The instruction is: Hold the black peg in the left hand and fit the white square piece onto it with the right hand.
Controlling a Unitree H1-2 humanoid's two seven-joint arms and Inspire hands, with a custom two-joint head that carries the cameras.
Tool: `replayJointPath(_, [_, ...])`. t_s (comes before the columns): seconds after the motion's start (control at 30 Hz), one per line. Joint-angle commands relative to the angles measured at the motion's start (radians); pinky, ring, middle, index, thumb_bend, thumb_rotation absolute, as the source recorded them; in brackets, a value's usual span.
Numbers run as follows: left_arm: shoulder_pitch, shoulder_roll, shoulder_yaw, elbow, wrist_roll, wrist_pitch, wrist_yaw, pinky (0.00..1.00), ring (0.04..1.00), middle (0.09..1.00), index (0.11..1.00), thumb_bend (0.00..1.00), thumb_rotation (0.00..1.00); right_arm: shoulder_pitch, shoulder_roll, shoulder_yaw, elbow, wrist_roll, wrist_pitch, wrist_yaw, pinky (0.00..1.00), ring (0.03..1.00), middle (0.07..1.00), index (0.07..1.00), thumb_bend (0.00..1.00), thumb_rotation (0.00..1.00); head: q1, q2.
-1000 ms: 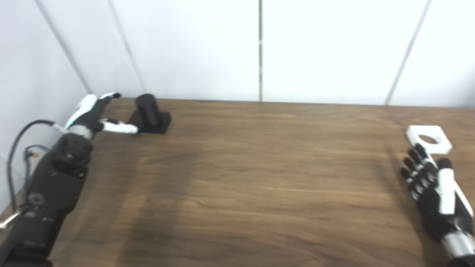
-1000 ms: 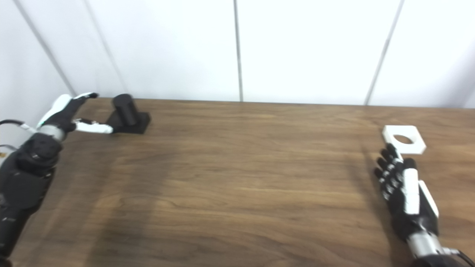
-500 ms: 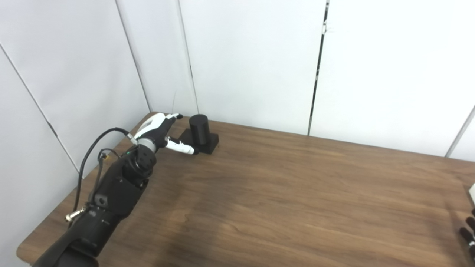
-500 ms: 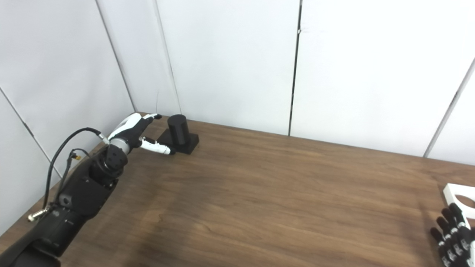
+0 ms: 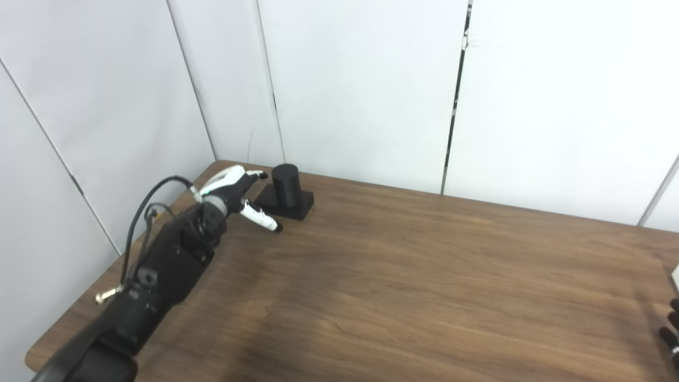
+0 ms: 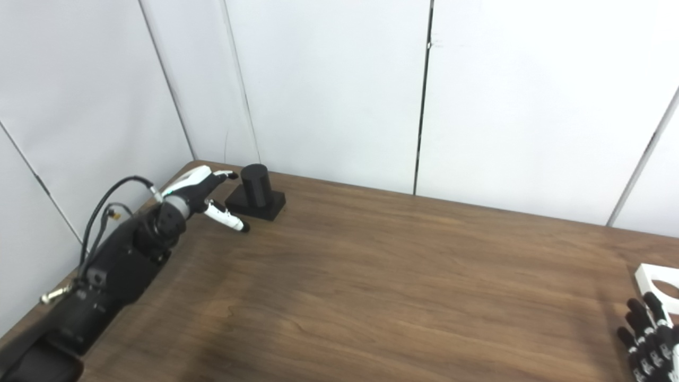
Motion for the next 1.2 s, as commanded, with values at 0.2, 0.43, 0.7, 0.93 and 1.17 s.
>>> replayJointPath(0.2, [-0.14, 0.044, -0.019, 0.033, 0.06, -0.001, -0.016, 1.0, 1.0, 0.992, 0.92, 1.0, 0.15, 0.017, -0.017, -0.002, -0.036, 0.009, -0.014, 0.018, 1.0, 1.0, 0.969, 1.0, 0.62, 1.0, -0.01, 0.006])
replayJointPath(0.43, [-0.19, 0.038, -0.057, 0.095, 0.075, -0.06, -0.02, 1.0, 1.0, 0.995, 0.932, 1.0, 0.24, 0.031, -0.04, -0.002, -0.013, 0.03, -0.043, 0.067, 1.0, 1.0, 0.991, 1.0, 0.68, 1.0, -0.033, 0.005])
replayJointPath(0.7, [-0.241, 0.017, -0.088, 0.182, 0.076, -0.086, -0.025, 1.0, 1.0, 0.995, 0.923, 1.0, 0.19, 0.043, -0.06, -0.017, -0.02, 0.045, -0.022, 0.079, 1.0, 1.0, 1.0, 1.0, 0.7, 1.0, -0.056, 0.011])
replayJointPath(0.93, [-0.277, -0.002, -0.107, 0.24, 0.071, -0.058, -0.066, 1.0, 1.0, 1.0, 0.93, 1.0, 0.16, 0.055, -0.078, -0.026, -0.04, 0.058, 0.005, 0.08, 1.0, 1.0, 1.0, 1.0, 0.7, 1.0, -0.066, 0.022])
replayJointPath(1.17, [-0.288, -0.007, -0.119, 0.271, 0.069, -0.051, -0.096, 1.0, 1.0, 1.0, 0.925, 1.0, 0.18, 0.072, -0.08, -0.025, -0.08, 0.058, 0.031, 0.076, 1.0, 1.0, 0.999, 1.0, 0.7, 1.0, -0.076, 0.031])
